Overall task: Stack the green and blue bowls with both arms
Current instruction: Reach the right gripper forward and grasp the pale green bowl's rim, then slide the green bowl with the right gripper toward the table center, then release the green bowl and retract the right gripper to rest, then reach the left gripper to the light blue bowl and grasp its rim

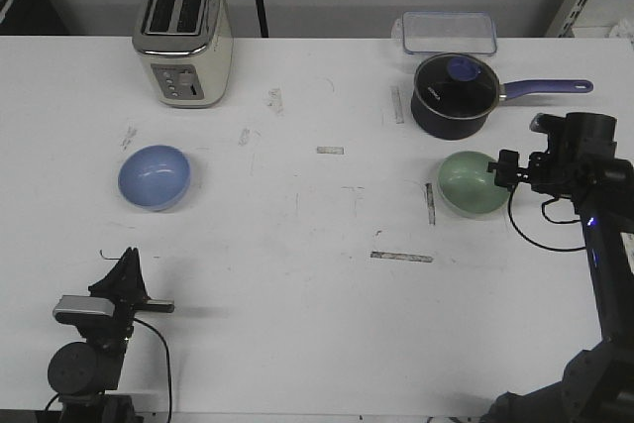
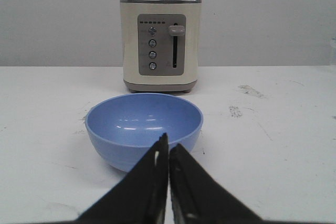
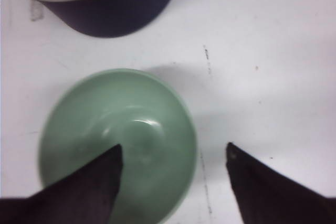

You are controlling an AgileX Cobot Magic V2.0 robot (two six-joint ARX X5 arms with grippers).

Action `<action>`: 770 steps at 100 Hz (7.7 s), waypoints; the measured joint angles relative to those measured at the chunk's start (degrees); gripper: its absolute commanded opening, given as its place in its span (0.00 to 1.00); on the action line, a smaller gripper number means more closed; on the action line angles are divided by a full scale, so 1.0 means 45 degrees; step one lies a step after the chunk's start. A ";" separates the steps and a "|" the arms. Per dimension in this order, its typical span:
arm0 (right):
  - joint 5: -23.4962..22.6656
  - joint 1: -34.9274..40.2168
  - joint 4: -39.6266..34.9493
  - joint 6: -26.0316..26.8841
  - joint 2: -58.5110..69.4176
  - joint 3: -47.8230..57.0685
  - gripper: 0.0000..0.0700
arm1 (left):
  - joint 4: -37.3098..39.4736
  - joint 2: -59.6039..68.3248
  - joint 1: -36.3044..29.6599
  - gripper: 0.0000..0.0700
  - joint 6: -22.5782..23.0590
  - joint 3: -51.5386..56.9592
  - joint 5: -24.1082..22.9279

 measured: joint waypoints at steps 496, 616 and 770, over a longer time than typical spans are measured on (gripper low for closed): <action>0.2477 0.2798 1.0151 -0.0670 -1.3891 -1.2988 0.02 | 0.0000 0.0000 0.0000 0.00 0.0000 0.0000 0.0000; 0.2477 0.2798 0.9306 -0.0670 -1.7539 -1.2998 0.02 | 0.0078 0.0000 0.0000 0.00 -0.0481 0.0005 -0.0126; 0.2472 0.2798 0.9306 -0.0670 -1.7539 -1.2998 0.02 | -1.0996 1.6946 0.2064 0.00 -0.2220 1.5703 -0.0243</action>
